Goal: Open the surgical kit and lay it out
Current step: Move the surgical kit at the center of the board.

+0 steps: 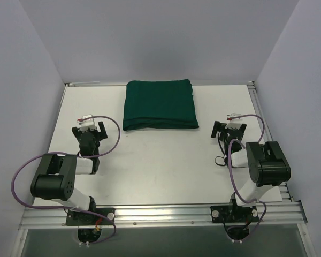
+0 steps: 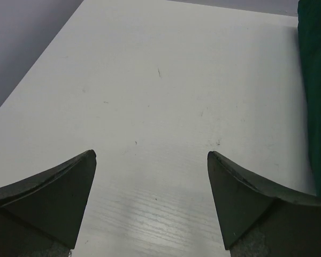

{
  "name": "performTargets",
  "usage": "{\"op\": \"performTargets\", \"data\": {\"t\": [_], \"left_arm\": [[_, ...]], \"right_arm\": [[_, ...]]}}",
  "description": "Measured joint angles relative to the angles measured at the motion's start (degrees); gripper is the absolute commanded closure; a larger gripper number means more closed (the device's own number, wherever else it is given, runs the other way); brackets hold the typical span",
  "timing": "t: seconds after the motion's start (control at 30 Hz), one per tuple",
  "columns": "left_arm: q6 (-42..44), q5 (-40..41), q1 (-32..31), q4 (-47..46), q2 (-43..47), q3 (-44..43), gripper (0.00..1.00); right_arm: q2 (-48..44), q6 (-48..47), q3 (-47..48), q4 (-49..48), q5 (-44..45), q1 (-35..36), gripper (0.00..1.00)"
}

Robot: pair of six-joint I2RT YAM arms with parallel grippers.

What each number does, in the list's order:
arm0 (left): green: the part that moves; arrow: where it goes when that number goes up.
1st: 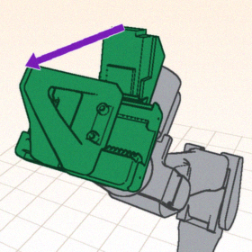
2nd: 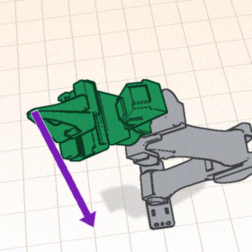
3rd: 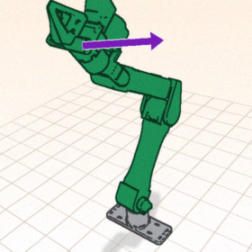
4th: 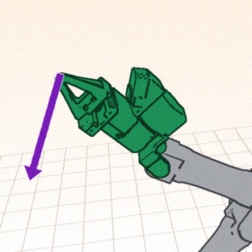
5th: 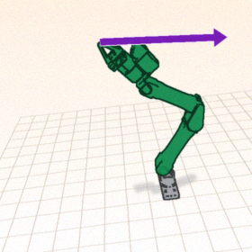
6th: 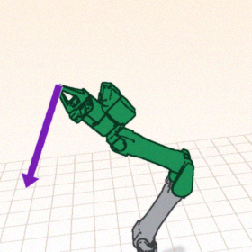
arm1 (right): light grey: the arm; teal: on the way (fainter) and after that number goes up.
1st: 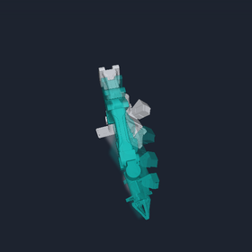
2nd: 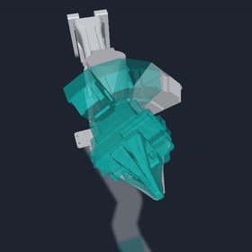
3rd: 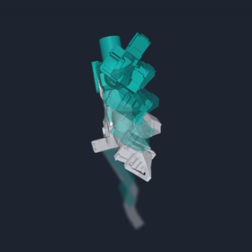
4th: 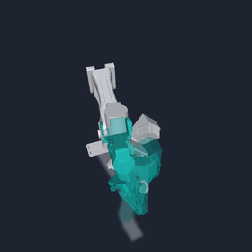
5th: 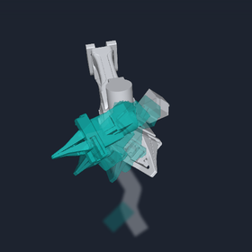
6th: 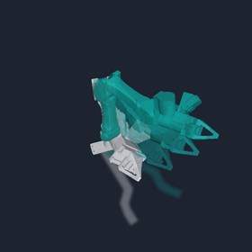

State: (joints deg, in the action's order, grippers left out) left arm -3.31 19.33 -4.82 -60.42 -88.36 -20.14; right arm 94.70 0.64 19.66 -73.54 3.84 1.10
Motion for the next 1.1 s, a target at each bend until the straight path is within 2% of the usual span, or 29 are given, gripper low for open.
{"op": "performTargets", "data": {"t": [0.13, 0.23, 0.33, 0.4, 0.5, 0.6, 0.67, 0.8, 0.87, 0.93, 1.1], "left_arm": [[0.90, -0.13, -0.02, 2.51, 1.03, -0.50, 0.06], [0.87, 3.08, -0.94, 14.01, 4.07, -6.10, 0.06], [-5.99, 13.14, -3.34, 31.15, 5.07, -19.89, 0.06], [-12.17, 16.70, -3.80, 41.66, 5.09, -28.37, 0.06], [-23.34, 17.42, -2.23, 57.66, 4.96, -40.15, 0.06], [-32.39, 10.45, 2.56, 72.67, 3.17, -50.29, 0.06], [-33.51, 0.74, 5.92, 77.07, 1.07, -52.78, 0.06], [-33.33, -17.22, 11.93, 74.95, -2.91, -50.10, 0.06], [-33.09, -23.58, 12.66, 74.77, -3.87, -48.39, 0.06], [-32.87, -29.46, 12.50, 74.07, -6.29, -49.33, 0.02], [-34.05, -43.30, 11.93, 69.31, -17.35, -56.83, 0.00]], "right_arm": [[0.00, -0.55, 0.00, 0.00, 0.44, 0.00, 0.00], [-0.09, -0.76, 0.02, 0.02, 0.87, 0.02, 0.00], [-1.53, -0.79, 1.38, 3.30, 6.71, 2.27, 0.00], [-3.10, -0.35, 4.74, 8.85, 13.94, 5.79, 0.00], [-5.22, 4.31, 14.25, 22.49, 21.38, 10.10, 0.00], [-7.39, 12.09, 23.69, 35.65, 26.08, 10.43, 0.00], [-8.13, 14.29, 24.76, 38.66, 20.15, 8.41, 0.00], [-3.56, 20.11, 28.35, 40.37, 1.81, 1.16, 0.00], [0.87, 22.64, 30.99, 39.95, -5.49, -1.27, 0.00], [5.75, 25.03, 33.75, 39.19, -12.15, -1.88, 0.00], [16.90, 30.18, 40.65, 34.58, -27.21, -1.25, 0.00]]}}
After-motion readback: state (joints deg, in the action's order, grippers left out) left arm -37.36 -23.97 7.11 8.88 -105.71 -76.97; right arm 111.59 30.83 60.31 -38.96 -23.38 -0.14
